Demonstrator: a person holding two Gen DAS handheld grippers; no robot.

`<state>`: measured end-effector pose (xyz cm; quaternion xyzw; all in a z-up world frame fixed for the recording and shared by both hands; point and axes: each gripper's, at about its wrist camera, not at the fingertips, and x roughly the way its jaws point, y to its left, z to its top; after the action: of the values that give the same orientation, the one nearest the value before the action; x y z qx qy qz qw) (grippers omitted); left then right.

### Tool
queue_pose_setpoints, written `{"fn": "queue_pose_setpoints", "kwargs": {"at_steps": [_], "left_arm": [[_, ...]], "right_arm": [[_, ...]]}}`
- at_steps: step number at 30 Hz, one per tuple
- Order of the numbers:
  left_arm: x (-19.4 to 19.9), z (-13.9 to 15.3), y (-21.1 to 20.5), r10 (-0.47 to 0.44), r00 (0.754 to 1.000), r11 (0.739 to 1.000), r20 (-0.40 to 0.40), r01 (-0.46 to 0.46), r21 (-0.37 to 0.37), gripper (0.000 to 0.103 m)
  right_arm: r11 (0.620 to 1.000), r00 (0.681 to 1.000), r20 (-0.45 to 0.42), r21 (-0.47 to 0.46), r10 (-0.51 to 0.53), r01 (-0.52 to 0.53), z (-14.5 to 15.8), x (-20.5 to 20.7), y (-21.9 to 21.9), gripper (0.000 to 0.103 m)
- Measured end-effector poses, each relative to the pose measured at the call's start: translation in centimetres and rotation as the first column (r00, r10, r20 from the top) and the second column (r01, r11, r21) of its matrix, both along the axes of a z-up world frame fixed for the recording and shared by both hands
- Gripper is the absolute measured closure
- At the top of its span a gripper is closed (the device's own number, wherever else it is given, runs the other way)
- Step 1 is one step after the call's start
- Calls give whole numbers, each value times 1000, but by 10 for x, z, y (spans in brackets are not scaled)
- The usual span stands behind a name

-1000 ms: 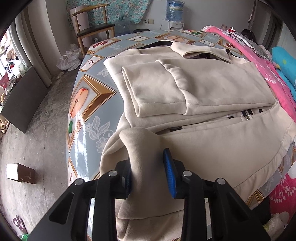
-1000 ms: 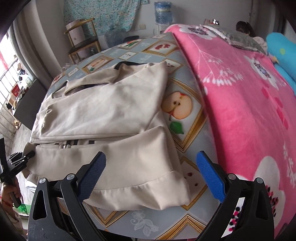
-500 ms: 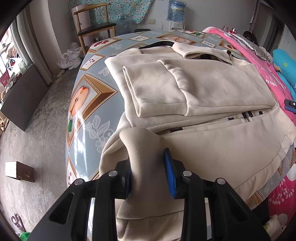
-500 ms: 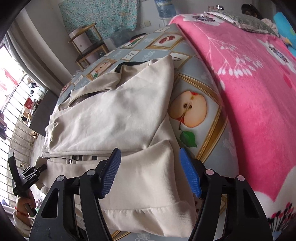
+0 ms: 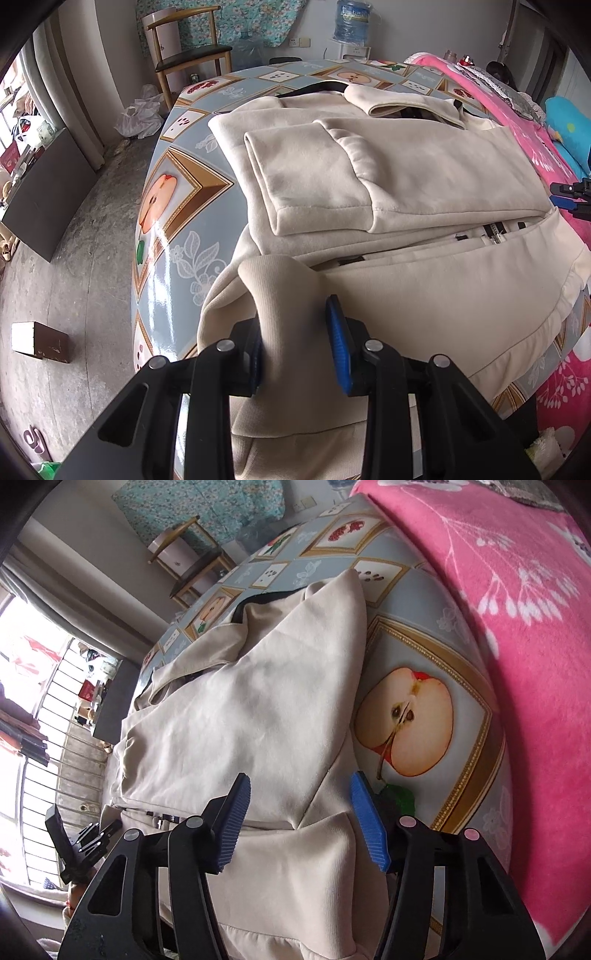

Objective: Fold large clothes
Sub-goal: 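Close the right tool on the hem corner beside the left tool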

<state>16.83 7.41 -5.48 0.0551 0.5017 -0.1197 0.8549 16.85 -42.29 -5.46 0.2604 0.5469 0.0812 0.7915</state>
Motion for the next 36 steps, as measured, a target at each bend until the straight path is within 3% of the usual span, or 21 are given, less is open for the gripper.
{"fn": "queue_pose_setpoints", "kwargs": {"at_steps": [7,10,16,34,36], "left_arm": [[0,1,-1,-1,1000,1000,0,1,4,73],[0,1,-1,1,1000,1000,0,-1,0,73],[0,1,-1,9,1000,1000,-3,-9,-12,73],[1,1,1,9,1000,1000,-3,-9,-21,73],[1,1,0,9,1000,1000,-4,-9,-20,73]], "right_arm": [[998,998,67,64,-9,5,18,-9,-4,52],[999,999,51,42,-4,1,15,-4,-4,52],[995,1000,0,100,-12,12,-6,-1,-8,53],[993,997,-53,111,49,-43,-4,-44,-6,53],[996,996,-55,63,66,-62,-2,-47,0,65]]}}
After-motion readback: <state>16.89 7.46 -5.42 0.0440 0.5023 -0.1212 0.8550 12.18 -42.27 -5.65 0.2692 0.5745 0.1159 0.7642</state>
